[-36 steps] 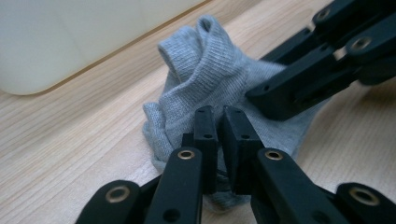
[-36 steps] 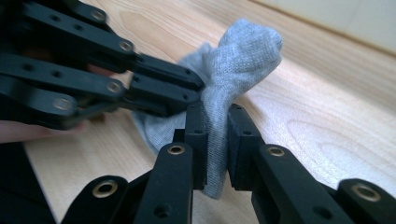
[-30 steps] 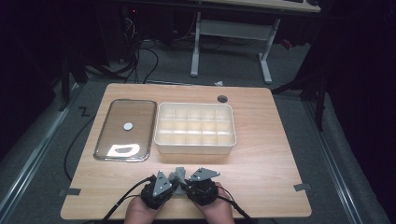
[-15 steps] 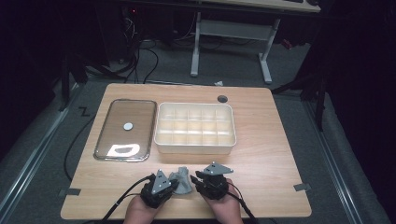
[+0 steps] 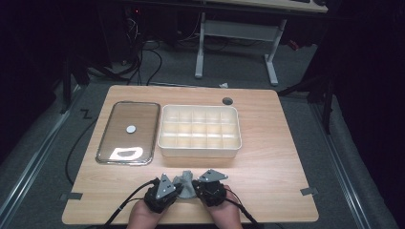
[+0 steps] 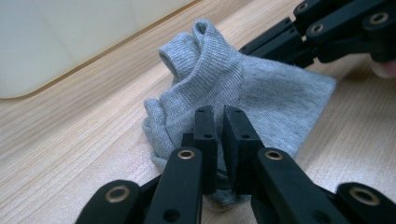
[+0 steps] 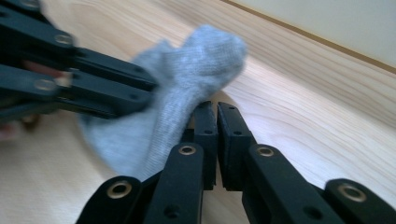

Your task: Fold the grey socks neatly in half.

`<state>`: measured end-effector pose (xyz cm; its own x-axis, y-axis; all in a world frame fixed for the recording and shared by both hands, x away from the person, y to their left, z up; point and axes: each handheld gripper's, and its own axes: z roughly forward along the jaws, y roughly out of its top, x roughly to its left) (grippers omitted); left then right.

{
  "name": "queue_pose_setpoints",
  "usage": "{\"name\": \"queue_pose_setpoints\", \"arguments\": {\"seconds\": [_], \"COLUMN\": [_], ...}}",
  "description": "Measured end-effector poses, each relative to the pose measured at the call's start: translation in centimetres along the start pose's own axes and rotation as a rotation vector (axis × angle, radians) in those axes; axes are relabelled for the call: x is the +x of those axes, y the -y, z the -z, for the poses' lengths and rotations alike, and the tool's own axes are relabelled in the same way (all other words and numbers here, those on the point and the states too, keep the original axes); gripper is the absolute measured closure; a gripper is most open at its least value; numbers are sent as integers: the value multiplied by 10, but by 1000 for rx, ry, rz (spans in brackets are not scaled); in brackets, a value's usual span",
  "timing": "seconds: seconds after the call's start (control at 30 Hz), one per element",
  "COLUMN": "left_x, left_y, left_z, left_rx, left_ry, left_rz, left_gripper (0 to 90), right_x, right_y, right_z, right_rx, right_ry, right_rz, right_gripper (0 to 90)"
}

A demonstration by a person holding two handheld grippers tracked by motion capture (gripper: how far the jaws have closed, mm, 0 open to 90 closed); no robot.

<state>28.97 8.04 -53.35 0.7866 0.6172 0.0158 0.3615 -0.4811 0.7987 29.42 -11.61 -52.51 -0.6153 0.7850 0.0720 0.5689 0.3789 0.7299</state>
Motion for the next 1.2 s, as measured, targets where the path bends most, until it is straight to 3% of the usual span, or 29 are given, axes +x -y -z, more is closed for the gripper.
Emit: {"name": "queue_pose_setpoints", "arguments": {"seconds": [0.1,0.43,0.7,0.83,0.97,1.07,1.17,1.2], "left_x": [0,-1,-4,-2,1,4,15,20], "left_y": [0,0,0,1,3,0,2,4], "left_z": [0,0,2,4,11,25,38,39], "left_rx": [0,4,-6,-22,-76,-157,-183,-142], "left_ry": [0,-15,-34,-16,3,-3,-60,-111], "left_rz": [1,-4,-26,-4,42,55,76,89], "left_gripper": [841,850,821,778,721,715,729,745], "right_x": [9,22,17,15,12,10,9,9], "right_y": [-5,-16,-13,-9,-8,-6,-5,-5], "right_z": [1,5,4,3,2,2,2,2], "right_rx": [-12,-47,-50,-38,-39,-36,-38,-39], "right_ry": [-26,-18,-19,-9,-2,-5,-11,-12], "right_rz": [29,50,50,39,26,27,20,21], "right_gripper": [900,900,900,900,900,900,900,900]}}
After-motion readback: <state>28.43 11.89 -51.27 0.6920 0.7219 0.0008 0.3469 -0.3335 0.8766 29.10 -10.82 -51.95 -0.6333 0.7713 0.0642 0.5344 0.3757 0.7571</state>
